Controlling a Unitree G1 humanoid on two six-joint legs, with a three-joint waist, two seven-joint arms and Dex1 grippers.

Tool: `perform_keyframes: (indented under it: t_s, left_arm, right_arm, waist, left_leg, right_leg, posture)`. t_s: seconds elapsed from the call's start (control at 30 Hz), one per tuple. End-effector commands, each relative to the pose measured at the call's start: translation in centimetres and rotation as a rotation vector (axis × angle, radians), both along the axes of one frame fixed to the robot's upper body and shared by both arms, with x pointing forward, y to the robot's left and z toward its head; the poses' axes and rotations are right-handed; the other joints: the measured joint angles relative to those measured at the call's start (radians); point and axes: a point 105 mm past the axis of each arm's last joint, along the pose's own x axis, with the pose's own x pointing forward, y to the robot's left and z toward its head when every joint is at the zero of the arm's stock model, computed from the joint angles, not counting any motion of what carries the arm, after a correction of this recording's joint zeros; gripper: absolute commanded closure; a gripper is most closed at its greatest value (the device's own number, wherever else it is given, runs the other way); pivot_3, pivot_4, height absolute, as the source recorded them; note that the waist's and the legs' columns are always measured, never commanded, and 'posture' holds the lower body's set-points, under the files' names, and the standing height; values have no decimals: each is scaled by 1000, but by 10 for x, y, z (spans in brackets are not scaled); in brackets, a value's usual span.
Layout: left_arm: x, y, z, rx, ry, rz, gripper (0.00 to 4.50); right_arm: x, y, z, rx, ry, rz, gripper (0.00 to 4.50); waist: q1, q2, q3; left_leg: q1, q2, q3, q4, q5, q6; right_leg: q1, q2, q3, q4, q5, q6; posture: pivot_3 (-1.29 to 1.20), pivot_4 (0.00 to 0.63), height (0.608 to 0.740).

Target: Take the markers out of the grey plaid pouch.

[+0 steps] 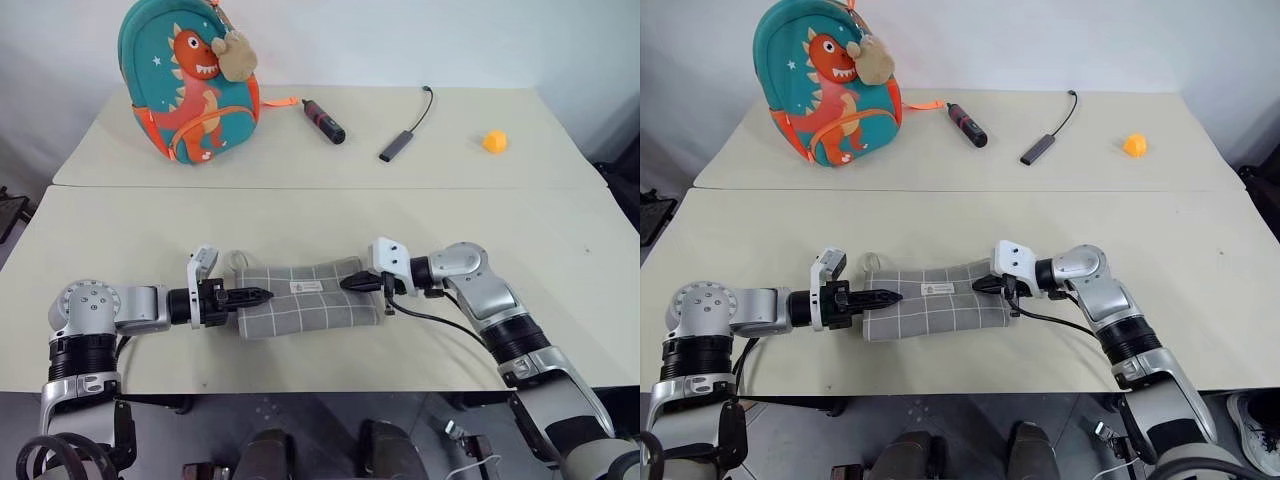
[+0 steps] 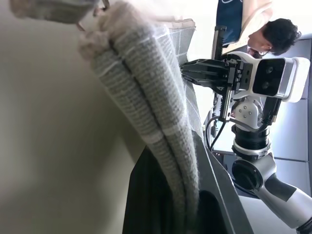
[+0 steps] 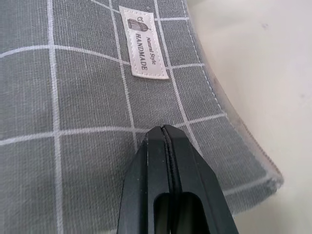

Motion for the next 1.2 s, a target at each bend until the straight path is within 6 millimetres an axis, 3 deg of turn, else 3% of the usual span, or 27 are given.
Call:
perform_keyframes:
  t_s: [0.03,0.1,0.2,0.3,0.43,0.53,0.6,0.7,0.8,0.97,1.03,1.2]
  left_arm:
    - [-5,0,-5,-15,12,-6,4482]
    - [-3,0,0,-14,-33,7,4482]
    - [8,5,31,9,-459,84,4500]
    - [3,6,58,-18,-854,91,4500]
    - [-2,-14,54,150,-1184,-48,4500]
    - [-3,-30,58,160,-1348,-82,4500]
    - [0,-42,51,250,-1500,-142,4500]
    - [9,-60,38,411,-1729,-226,4500]
    - [15,-68,25,504,-1842,-281,4500]
    - [22,-71,22,621,-1999,-301,4500]
    - [22,-72,25,670,-2090,-309,4500]
    - [17,-74,27,728,-2243,-341,4500]
  right_arm:
    - [-6,-7,12,54,-24,23,4500]
    - [-8,-9,18,92,-11,21,4500]
    - [-24,-39,42,214,100,-1,3905]
    - [-29,-72,54,278,165,-95,2992]
    - [-23,-118,67,311,221,-259,1667]
    - [-23,-132,81,367,307,-313,630]
    - [-17,-127,104,448,332,-308,17]
    - [-20,-98,126,481,469,-216,17]
    - [-19,-71,133,456,548,-168,17]
    - [-20,-35,125,358,667,-142,17]
    - [-24,-17,113,299,803,-154,17]
    - [-35,0,102,278,925,-125,17]
  waist:
    - [-1,0,0]
    - [-1,0,0]
    - [-1,0,1]
    - [4,0,1]
    - [20,1,1]
    - [24,1,1]
    - [22,1,2]
    - [21,5,4]
    - [24,5,4]
    - [26,5,4]
    - [24,5,4]
    - [26,5,4]
  left_leg:
    - [0,0,0,0,0,0]
    - [0,0,0,0,0,0]
    - [0,0,0,-1,0,0]
    - [-8,0,0,0,0,0]
    - [-7,1,6,0,0,0]
    - [-8,0,8,0,0,1]
    - [-9,1,7,0,-1,1]
    - [-8,1,10,0,-1,1]
    - [-9,2,9,1,0,1]
    - [-11,-1,7,1,-2,4]
    - [-11,-2,7,1,-2,4]
    - [-13,-2,5,1,-2,5]
  right_leg:
    - [0,0,0,0,0,0]
    - [0,0,0,0,0,0]
    - [-1,0,0,-1,0,0]
    - [-4,0,-2,-4,0,0]
    - [-3,0,-4,-5,0,0]
    - [-3,0,-3,-6,0,0]
    - [-4,0,-4,-6,0,1]
    - [-5,0,-4,-5,1,1]
    - [-5,0,-5,-5,1,1]
    - [-6,-3,-6,-5,1,1]
    - [-7,-4,-7,-4,1,2]
    - [-7,-4,-11,-4,1,2]
  posture:
    - [0,150,740]
    - [0,150,740]
    - [0,150,740]
    - [0,150,740]
    - [0,150,740]
    - [0,150,740]
    - [0,150,740]
    - [0,150,740]
    - [0,150,740]
    - [0,150,740]
    - [0,150,740]
    - [0,150,740]
